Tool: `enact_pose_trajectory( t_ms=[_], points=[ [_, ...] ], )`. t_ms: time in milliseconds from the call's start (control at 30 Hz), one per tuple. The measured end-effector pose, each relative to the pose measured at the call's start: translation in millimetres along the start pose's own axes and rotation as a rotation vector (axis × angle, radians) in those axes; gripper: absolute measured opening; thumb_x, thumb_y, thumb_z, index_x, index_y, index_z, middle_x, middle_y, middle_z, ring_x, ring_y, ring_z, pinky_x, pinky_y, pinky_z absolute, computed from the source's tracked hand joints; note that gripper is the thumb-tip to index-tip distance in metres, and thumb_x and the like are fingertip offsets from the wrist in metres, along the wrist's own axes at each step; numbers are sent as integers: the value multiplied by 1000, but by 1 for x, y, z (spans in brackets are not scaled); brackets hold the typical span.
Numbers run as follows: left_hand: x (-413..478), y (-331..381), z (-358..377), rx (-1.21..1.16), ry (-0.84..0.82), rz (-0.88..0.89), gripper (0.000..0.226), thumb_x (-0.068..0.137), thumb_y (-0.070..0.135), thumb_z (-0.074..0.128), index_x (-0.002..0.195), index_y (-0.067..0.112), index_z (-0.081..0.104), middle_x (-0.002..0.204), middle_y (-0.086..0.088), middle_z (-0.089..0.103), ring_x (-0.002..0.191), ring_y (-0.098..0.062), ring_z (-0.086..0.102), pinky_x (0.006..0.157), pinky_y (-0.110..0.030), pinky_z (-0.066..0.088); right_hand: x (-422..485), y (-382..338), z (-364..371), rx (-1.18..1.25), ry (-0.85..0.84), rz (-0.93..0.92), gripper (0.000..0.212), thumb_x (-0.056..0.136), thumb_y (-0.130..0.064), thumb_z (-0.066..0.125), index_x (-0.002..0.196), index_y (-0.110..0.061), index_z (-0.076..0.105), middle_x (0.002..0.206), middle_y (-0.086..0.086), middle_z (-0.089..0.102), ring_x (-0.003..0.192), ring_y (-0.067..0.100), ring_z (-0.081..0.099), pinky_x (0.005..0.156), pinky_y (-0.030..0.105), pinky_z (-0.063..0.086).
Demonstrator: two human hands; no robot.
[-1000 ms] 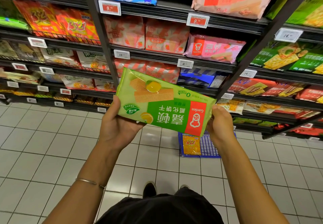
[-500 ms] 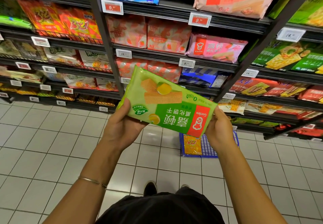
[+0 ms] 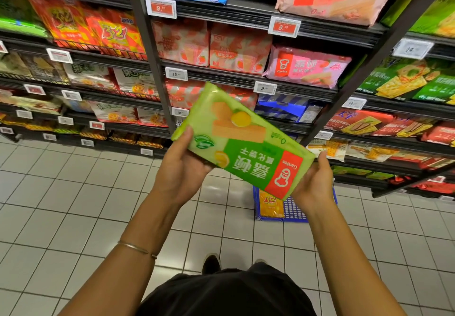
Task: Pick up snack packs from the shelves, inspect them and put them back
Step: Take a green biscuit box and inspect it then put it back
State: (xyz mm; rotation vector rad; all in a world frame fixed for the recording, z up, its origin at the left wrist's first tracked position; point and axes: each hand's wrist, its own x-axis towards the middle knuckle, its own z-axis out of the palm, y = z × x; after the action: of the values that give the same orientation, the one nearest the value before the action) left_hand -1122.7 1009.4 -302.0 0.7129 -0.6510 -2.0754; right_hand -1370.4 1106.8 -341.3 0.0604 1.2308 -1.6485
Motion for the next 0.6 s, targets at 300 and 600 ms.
enact_pose_trajectory(
  t_ms=[300, 600],
  points=[
    [15, -27, -33, -288, 51, -152, 63, 103, 62, 40, 150, 23, 54, 150, -13, 59, 137, -37, 57, 113, -58, 42, -43, -9, 30, -143, -628, 287, 57, 66, -61, 87, 106, -20, 84, 110, 9, 80, 98, 30, 78, 79, 51, 63],
    [31, -9, -30, -118, 70, -115, 73, 98, 72, 35, 152, 26, 49, 150, -11, 59, 138, -33, 57, 113, -57, 43, -50, -7, 36, -225, -788, 376, 67, 79, -57, 82, 126, -9, 75, 128, 17, 72, 120, 32, 69, 100, 45, 55]
  ],
)
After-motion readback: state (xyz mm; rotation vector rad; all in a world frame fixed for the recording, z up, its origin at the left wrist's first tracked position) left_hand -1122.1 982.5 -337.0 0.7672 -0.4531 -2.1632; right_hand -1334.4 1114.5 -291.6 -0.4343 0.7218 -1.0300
